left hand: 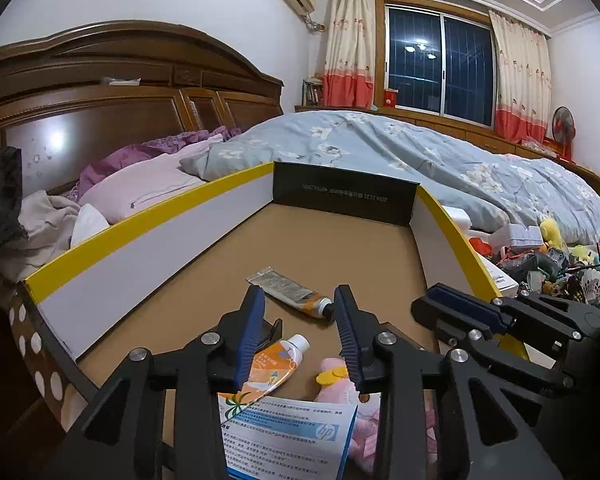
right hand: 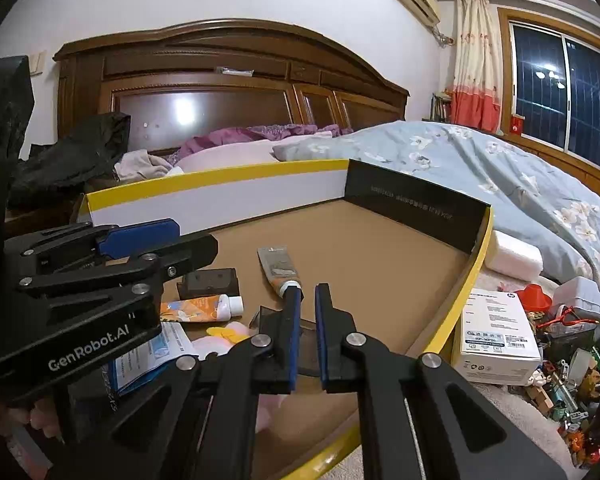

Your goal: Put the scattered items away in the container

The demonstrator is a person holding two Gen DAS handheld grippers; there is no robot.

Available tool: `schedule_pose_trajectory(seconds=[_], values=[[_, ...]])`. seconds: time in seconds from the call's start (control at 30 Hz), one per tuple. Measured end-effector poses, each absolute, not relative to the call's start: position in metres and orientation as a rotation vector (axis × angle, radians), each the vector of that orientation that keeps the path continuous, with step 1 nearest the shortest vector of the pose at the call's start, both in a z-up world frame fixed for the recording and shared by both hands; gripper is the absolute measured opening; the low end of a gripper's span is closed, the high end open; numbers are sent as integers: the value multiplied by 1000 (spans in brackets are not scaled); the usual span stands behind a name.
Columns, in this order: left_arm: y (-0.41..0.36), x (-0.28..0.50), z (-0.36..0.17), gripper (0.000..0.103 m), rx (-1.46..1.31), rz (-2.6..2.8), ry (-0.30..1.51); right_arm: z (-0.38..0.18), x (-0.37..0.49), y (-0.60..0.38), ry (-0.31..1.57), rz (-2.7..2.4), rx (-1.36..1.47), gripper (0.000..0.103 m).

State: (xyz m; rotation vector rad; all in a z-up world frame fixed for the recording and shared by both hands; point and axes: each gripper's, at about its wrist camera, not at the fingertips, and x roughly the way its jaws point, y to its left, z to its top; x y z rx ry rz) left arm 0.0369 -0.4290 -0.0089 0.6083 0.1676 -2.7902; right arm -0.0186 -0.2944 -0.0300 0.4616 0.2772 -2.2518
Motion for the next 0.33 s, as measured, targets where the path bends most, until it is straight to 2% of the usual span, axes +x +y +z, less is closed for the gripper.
schedule_pose_trajectory(seconds=[0.07,0.13,0.23,0.33], values=[[-428,37,-9,43,606,-2793,166,-30,-19,-294,272,-2235,455,31],[-427,37,-9,46,602,-2801,160,-30,-19,-294,267,-2238,454,60],[-426,39,-10,48,578,-2807,165,-31,-18,-295,268,-2235,450,60],[-424,43,-10,71,517,-2795,148,-30,-17,-296,271,-2228,450,61]])
